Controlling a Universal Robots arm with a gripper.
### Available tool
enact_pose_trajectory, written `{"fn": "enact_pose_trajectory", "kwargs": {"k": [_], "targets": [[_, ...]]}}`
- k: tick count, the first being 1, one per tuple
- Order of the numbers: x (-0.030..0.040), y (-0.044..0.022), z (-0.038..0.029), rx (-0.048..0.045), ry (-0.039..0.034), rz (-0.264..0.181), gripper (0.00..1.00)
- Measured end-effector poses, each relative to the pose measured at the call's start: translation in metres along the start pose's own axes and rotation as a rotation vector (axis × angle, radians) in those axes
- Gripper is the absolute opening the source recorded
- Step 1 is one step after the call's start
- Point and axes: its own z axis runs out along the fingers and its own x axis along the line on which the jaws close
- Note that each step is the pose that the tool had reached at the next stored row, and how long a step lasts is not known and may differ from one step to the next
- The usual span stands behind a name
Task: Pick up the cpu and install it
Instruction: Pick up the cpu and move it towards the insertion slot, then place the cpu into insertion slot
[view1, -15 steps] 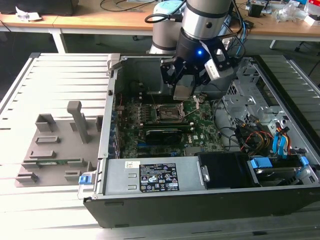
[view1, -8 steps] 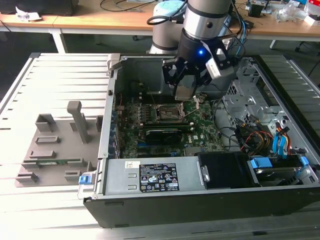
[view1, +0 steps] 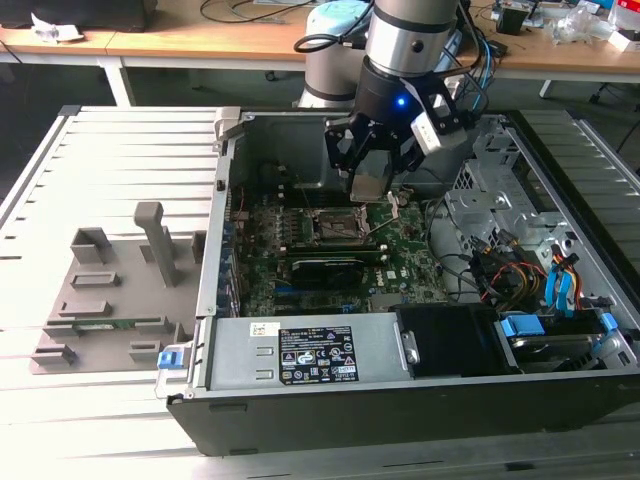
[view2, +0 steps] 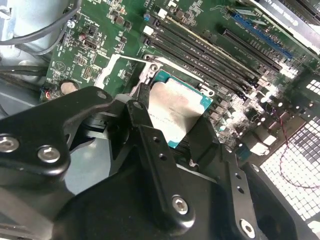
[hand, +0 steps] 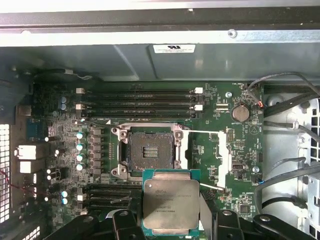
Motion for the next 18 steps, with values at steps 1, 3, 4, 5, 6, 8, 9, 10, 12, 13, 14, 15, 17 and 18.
{"fn": "enact_pose_trajectory", "kwargs": {"k": [1, 3, 4, 5, 6, 8, 9, 10, 12, 13, 14, 15, 17, 18], "targets": [[0.0000, 0.0000, 0.0000, 0.0000, 0.0000, 0.000, 0.55], [-0.0001, 0.0000, 0.0000, 0.0001, 0.0000, 0.000, 0.55], [-0.0002, 0.0000, 0.0000, 0.0000, 0.0000, 0.000, 0.55], [-0.0002, 0.0000, 0.0000, 0.0000, 0.0000, 0.000, 0.55], [-0.0002, 0.0000, 0.0000, 0.0000, 0.0000, 0.000, 0.55], [-0.0003, 0.0000, 0.0000, 0.0000, 0.0000, 0.000, 0.55], [-0.0004, 0.0000, 0.0006, -0.0009, 0.0000, 0.019, 0.55], [-0.0004, 0.0000, 0.0008, -0.0022, -0.0001, 0.041, 0.55], [-0.0004, 0.0000, 0.0011, -0.0044, -0.0002, 0.076, 0.55], [-0.0004, 0.0000, 0.0012, -0.0050, -0.0003, 0.088, 0.55], [-0.0004, 0.0000, 0.0012, -0.0053, -0.0003, 0.112, 0.55], [-0.0005, 0.0000, 0.0012, -0.0039, -0.0004, 0.123, 0.55], [-0.0005, 0.0000, 0.0015, 0.0005, -0.0009, 0.162, 0.55], [-0.0004, -0.0001, 0.0015, 0.0062, -0.0013, 0.188, 0.55]]}}
